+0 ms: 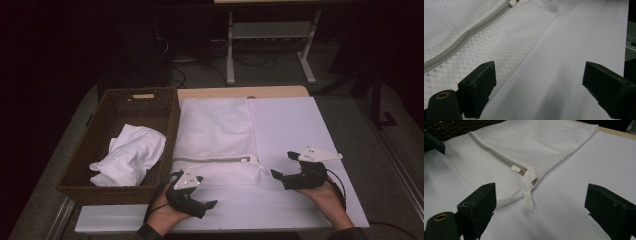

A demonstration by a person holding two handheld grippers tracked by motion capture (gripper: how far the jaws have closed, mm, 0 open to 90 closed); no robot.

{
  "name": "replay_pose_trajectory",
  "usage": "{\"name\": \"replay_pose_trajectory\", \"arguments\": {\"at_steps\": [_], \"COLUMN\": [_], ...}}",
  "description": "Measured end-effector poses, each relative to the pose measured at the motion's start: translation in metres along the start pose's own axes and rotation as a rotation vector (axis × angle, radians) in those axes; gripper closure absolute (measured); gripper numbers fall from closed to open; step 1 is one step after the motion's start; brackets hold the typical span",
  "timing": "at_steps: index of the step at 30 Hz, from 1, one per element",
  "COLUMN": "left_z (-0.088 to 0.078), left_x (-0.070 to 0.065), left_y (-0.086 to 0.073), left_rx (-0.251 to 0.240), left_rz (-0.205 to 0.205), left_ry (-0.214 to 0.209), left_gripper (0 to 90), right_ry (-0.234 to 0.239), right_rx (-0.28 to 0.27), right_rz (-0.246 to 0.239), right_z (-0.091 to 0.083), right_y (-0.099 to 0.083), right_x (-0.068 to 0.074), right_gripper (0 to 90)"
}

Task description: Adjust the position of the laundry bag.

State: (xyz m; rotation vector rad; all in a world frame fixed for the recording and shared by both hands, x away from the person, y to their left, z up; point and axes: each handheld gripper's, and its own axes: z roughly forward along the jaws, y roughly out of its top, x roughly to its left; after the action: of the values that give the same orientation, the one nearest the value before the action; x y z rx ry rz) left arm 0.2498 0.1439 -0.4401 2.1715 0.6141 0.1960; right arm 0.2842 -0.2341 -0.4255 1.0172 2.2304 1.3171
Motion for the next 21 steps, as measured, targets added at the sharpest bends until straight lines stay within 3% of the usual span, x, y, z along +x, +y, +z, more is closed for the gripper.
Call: {"name": "replay_pose_trajectory", "arguments": {"at_steps": [7,21], "left_z": [0.001,0.001], "left_x": [0.001,0.002], "left_y": [-0.001,0.0], "left_rx": [-0.01,-0.019], "left_rz": [-0.016,-0.007], "left_ry": [-0.013,-0.008], "left_gripper": [11.2,11.2], "right_ry": [0.004,-0.006], "right_rx": [0.005,0.033], "right_rz": [0.012,0.01], "right_z": [0.005,0.022], "right_y": [0.006,0.021], "right_x": [-0.006,-0.016], "right_gripper": [10.7,11.0]}}
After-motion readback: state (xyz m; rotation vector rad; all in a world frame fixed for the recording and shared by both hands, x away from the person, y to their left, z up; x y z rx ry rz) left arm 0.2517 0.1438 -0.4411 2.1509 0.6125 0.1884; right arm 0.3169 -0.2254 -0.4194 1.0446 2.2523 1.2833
